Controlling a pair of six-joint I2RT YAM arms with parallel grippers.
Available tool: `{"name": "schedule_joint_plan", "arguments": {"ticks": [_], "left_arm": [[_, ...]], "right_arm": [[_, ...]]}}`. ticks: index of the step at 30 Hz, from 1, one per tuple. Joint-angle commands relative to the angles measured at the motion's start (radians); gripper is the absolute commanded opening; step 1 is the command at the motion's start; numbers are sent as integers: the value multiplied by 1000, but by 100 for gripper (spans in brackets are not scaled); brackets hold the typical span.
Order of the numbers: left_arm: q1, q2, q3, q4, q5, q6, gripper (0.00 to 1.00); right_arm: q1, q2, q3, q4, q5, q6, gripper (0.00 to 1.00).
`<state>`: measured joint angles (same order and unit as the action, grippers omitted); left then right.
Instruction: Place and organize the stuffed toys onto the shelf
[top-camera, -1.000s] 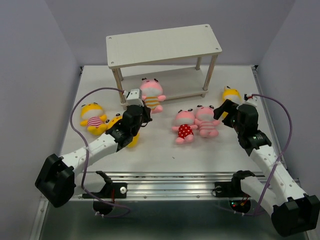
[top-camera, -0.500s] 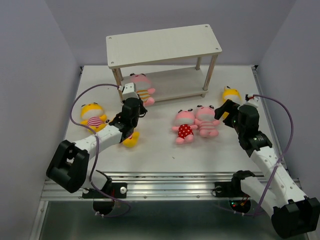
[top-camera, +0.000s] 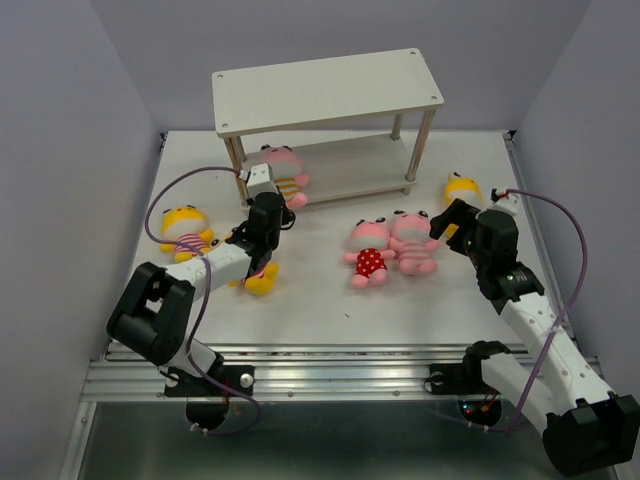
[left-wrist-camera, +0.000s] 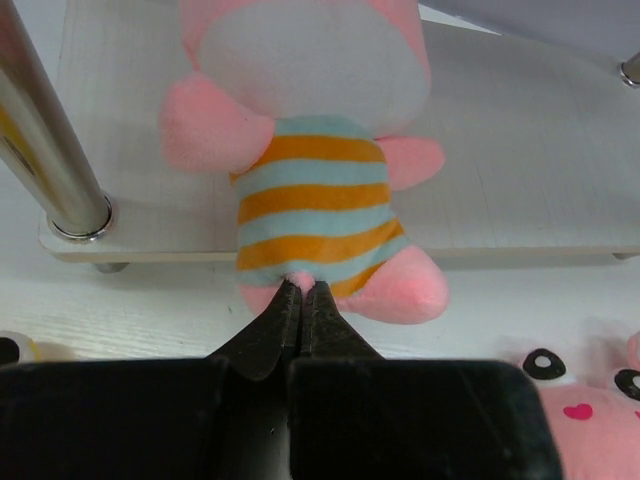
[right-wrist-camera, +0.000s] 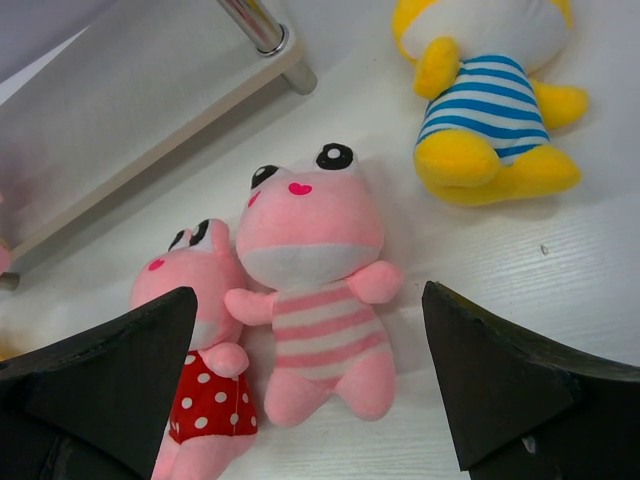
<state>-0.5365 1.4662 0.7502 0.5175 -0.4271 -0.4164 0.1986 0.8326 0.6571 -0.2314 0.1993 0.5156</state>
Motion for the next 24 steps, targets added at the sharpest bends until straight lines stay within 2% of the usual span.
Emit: {"name": "schedule_joint_plan", "arguments": {"ticks": [1,15,24], "left_arm": [[29,13,58,78,-16,5,0],[63,108,133,32,8,-1,0],[72,115,167,-40,-6,-24,1]], "right_arm": [[2,-13,-8,44,23,-17,100],[2,-1,-13,43,20,-19,100],[2,0,-13,44,25,-19,100]]}}
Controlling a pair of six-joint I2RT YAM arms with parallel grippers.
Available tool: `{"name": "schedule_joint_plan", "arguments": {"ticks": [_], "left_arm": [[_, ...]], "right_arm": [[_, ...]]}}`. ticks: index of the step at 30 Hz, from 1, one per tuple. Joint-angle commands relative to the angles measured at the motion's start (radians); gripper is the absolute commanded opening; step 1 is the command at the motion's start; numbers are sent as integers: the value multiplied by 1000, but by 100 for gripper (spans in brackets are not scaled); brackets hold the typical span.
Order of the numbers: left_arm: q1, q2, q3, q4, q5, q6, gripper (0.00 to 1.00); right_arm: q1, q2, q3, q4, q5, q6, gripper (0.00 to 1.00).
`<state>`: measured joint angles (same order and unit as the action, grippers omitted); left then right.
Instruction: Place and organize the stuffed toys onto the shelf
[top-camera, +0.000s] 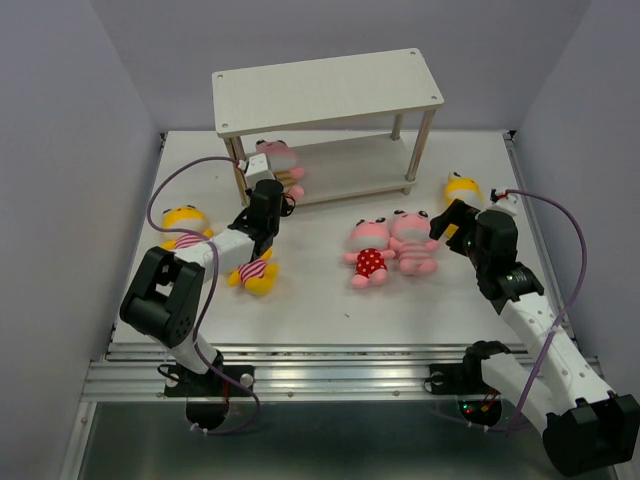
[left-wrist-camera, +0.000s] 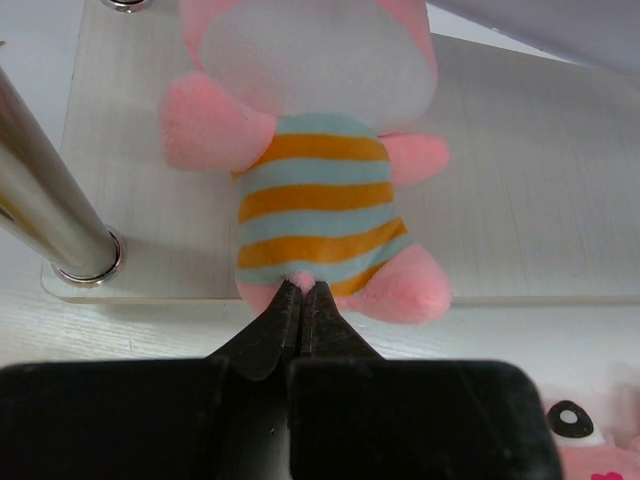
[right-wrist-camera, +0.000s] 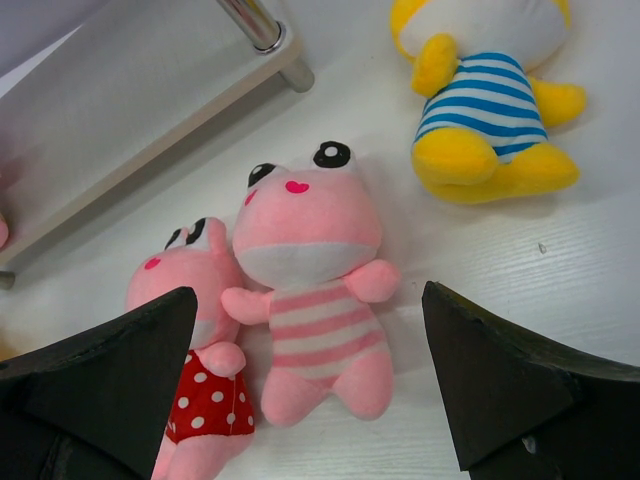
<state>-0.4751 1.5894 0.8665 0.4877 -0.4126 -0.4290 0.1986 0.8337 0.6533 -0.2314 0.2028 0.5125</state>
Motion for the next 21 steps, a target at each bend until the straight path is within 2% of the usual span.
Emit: {"name": "schedule_joint_plan", "arguments": {"ticks": [1,3,7,11,16,17,21], "left_arm": [[12,-8,55,-20,-18,-19,3],[12,-6,58,-35,-22,-30,13],[12,-11,62,-44,-28,-34,16],[10,-16,65,-55,-35,-45,27],[10,-16,78,-78,-31,-50,28],[12,-20,80,-81,-26,-51,33],[12,-26,80,-89,-29,-59,35]], "right_arm": [[2,-1,-9,44,18,-16,100],[2,1,-9,44,20,-17,100],[2,-2,-11,44,23,-19,100],[2,-4,-12,44,21,-19,100],[2,-2,-14,44,17,-23,100],[2,-1,-14,44,15,-25,100],[2,4,-12,43,3,-29,100]]}}
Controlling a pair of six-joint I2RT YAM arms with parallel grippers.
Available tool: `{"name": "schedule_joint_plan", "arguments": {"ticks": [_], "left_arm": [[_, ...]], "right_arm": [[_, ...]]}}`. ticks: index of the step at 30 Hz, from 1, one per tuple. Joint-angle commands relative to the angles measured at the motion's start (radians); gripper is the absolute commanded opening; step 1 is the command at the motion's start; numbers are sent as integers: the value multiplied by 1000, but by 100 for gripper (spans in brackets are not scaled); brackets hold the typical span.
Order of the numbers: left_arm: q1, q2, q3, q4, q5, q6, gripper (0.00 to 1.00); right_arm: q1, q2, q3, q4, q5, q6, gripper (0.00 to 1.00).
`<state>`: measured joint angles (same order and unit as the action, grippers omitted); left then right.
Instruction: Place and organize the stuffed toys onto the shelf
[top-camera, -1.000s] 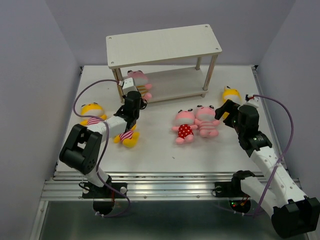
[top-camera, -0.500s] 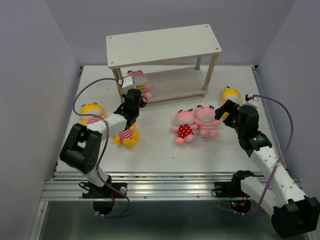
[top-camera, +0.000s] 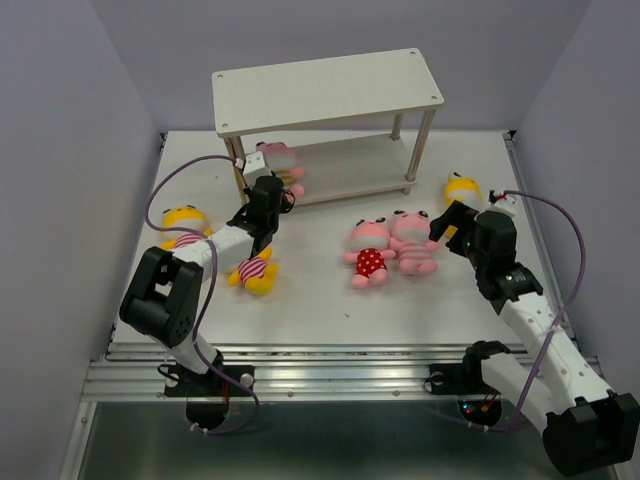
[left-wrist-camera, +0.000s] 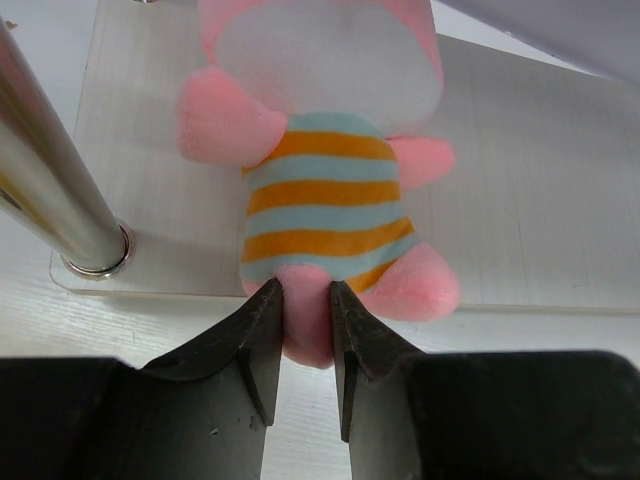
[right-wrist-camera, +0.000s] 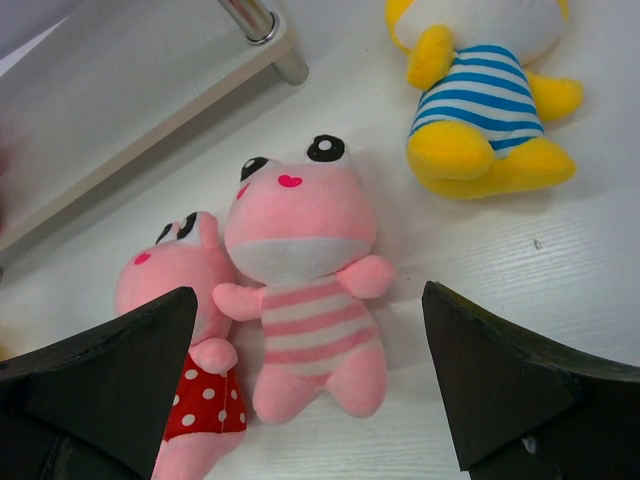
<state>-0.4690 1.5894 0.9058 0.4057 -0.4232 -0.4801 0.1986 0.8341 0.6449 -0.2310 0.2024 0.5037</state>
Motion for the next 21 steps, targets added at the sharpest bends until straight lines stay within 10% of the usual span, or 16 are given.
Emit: {"name": "schedule_joint_plan", "arguments": {"ticks": [1,21], "left_arm": [[6,-26,42,-10,-20,-8,35],[6,-121,12,-22,26,-31,56]], "right_arm": [[2,2,-4,44,3,-22,100],[2,2,-5,47,-17,-25,100]]}}
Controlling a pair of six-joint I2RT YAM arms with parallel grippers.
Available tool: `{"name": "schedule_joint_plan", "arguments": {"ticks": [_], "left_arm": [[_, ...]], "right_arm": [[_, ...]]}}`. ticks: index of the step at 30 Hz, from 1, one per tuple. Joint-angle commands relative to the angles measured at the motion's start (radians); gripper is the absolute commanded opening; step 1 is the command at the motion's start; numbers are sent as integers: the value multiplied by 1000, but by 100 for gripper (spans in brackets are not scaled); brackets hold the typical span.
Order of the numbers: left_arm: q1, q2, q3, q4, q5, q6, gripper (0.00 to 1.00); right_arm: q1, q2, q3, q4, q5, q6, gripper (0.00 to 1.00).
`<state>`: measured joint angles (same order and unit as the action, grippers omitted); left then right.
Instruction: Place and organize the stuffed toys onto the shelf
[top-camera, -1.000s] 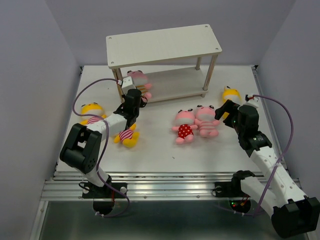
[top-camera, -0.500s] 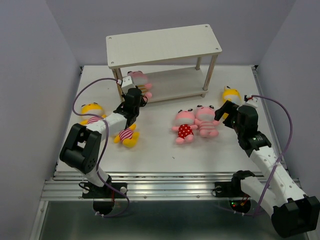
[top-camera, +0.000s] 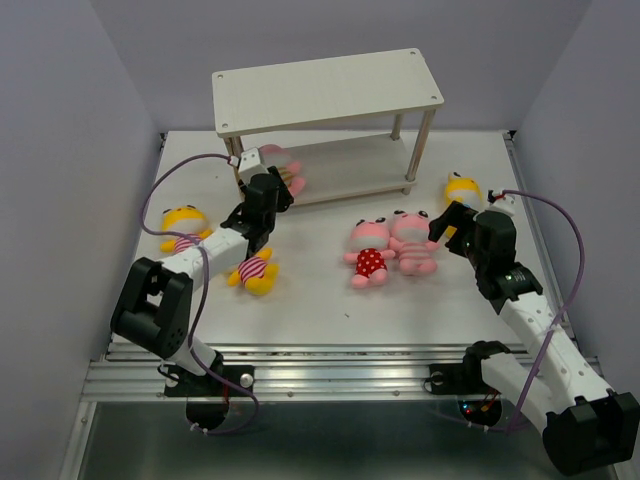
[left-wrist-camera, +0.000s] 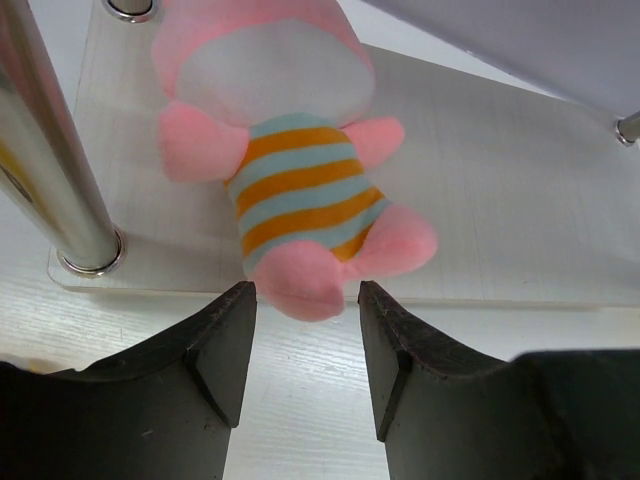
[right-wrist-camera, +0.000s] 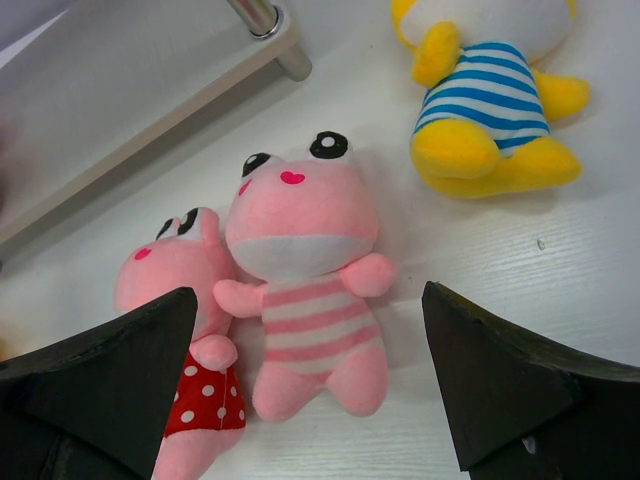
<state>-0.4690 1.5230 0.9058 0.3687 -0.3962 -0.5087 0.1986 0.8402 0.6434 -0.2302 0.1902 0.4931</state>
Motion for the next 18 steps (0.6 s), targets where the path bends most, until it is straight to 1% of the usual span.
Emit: {"name": "schedule_joint_plan", "arguments": {"ticks": [1,6,11,18], "left_arm": [[6,-60,8,16,-3,-4,56],[4,-54,11,12,10,1,58],[6,-27,28,-5,36,10,64],[6,2,39,6,77,41,65]], "right_arm": [[2,-7,-4,46,-6,-13,100],[2,-10,-4,46,-8,-14,100],[2,-12,-4,46,-3,-14,100],[2,-1,-5,51,-6,-14,100]]}}
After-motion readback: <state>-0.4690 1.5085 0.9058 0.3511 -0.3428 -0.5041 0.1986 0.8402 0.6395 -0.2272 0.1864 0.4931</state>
